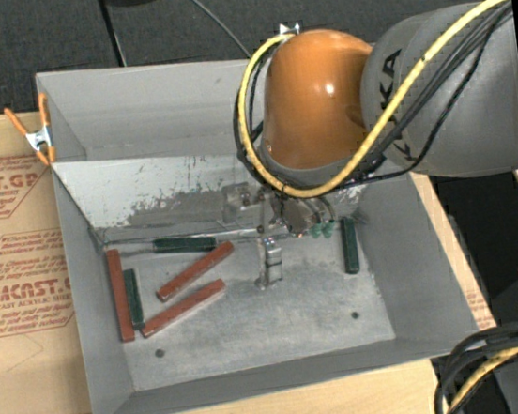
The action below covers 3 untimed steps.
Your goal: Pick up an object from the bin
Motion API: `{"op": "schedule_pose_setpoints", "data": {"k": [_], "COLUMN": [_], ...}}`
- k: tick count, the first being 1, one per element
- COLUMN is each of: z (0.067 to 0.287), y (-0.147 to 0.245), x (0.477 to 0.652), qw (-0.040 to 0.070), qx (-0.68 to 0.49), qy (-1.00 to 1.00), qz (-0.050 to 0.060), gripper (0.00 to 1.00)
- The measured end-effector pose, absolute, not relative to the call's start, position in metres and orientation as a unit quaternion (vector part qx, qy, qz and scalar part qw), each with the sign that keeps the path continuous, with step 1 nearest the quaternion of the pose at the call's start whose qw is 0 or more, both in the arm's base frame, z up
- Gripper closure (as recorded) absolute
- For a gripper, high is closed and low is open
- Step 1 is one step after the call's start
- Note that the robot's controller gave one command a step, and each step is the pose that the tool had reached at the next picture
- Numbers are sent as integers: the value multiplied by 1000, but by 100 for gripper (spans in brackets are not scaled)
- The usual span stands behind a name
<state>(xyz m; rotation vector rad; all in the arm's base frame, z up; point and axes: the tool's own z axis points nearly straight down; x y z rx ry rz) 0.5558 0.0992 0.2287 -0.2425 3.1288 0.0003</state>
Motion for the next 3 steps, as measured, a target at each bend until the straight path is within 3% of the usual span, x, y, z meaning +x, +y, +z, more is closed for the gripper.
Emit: {"op": "schedule_pose_setpoints", "data": {"k": [1, 2, 3], "z": [202, 131, 93], "y": [121, 118, 123], "x": [557, 573, 578], "qw": [6, 4, 0], "qx": [-154, -244, -179], "qy": [988, 970, 984], "qz": [-1, 1, 0], "gripper": [0, 0, 0]}}
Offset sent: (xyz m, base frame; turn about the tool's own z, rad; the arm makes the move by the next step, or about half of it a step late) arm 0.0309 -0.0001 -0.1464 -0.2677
